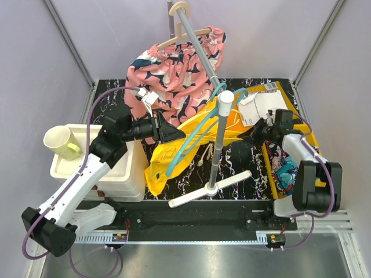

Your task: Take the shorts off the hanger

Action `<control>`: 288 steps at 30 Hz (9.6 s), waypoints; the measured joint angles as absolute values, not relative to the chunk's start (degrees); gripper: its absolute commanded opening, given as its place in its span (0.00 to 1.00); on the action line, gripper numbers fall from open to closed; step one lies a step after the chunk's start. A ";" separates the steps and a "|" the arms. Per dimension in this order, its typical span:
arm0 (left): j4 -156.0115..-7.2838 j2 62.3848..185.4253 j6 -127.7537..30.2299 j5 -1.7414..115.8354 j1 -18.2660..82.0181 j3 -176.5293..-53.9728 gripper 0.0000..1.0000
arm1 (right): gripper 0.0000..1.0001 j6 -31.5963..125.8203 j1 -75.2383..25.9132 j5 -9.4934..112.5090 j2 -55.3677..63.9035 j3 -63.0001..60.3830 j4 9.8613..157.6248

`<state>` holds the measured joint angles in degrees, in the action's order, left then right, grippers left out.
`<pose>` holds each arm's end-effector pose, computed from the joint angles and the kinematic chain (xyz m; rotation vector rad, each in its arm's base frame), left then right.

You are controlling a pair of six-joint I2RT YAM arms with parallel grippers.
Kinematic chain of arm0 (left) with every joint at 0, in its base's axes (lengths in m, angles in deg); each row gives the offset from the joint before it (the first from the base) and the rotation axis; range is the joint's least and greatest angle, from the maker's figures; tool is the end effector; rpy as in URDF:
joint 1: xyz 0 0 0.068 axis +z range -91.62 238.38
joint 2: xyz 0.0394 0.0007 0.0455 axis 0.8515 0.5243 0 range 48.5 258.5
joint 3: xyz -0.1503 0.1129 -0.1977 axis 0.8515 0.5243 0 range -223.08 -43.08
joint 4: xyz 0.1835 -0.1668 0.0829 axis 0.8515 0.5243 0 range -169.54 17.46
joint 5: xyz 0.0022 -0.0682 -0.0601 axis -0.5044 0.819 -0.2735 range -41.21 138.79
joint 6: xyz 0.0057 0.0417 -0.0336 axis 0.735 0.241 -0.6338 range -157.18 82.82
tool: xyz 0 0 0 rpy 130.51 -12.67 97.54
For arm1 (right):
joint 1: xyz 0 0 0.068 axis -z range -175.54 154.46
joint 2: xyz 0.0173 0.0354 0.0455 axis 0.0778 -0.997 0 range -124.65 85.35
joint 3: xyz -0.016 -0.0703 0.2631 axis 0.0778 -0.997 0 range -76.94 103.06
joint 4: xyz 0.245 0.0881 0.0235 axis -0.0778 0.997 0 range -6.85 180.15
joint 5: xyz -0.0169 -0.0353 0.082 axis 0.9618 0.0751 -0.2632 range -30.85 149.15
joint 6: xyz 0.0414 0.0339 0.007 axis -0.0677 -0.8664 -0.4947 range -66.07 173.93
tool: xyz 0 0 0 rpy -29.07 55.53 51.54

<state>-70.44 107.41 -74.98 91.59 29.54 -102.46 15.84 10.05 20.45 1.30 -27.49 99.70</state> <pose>0.1874 -0.1307 0.3867 0.4701 1.8668 -1.4590 0.2929 -0.0063 0.2070 0.6346 2.4056 1.0761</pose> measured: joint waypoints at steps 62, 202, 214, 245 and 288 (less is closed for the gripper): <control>-70.20 112.27 -70.20 91.24 23.11 -104.99 0.00 | 0.26 -42.36 2.11 28.14 20.03 -32.19 79.53; -48.17 94.63 -64.21 60.21 22.21 -104.86 0.89 | 1.00 13.13 1.13 40.56 34.52 -0.19 132.99; -46.64 91.94 -64.86 59.90 22.21 -104.51 0.89 | 1.00 13.00 1.13 38.40 28.12 -29.50 123.59; -46.18 91.24 -66.22 60.34 22.21 -102.57 0.89 | 0.26 24.04 -5.67 38.61 -8.54 -29.59 93.19; -44.34 88.60 -67.95 58.37 22.21 -103.51 0.89 | 0.00 17.61 14.11 49.24 10.28 56.31 137.89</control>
<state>-44.34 88.60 -67.95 58.37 22.21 -103.51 17.61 14.11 49.24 10.28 56.31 137.89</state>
